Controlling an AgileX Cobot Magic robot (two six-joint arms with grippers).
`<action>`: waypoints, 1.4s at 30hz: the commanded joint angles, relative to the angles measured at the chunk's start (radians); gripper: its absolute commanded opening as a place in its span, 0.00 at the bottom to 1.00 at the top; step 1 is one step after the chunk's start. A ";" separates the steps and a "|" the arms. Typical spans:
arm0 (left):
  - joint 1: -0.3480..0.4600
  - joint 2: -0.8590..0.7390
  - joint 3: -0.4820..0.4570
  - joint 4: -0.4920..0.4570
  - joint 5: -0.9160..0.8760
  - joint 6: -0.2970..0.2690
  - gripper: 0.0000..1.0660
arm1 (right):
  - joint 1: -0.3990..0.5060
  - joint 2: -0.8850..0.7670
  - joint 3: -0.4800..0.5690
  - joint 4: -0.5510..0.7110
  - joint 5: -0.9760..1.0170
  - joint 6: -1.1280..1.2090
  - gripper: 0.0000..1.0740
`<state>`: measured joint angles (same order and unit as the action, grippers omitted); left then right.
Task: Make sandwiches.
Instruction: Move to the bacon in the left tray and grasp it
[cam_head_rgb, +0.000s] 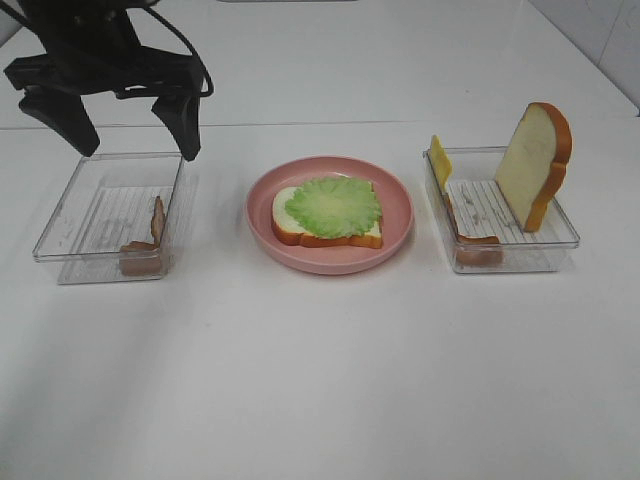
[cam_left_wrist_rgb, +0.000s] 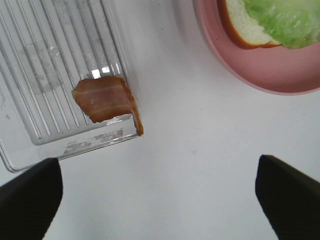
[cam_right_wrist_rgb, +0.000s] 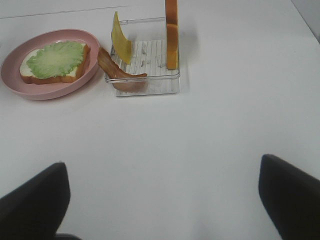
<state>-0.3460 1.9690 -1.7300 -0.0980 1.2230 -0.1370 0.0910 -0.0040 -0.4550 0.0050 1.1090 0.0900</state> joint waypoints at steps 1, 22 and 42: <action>-0.004 0.027 0.008 0.020 0.096 -0.007 0.94 | -0.006 -0.031 0.002 0.004 -0.010 -0.010 0.89; -0.005 0.185 0.008 0.098 -0.001 -0.004 0.94 | -0.006 -0.031 0.002 0.004 -0.010 -0.010 0.89; -0.005 0.237 0.008 0.123 -0.089 -0.023 0.94 | -0.006 -0.031 0.002 0.004 -0.010 -0.010 0.89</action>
<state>-0.3460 2.1960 -1.7290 0.0230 1.1360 -0.1500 0.0910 -0.0040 -0.4550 0.0060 1.1090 0.0900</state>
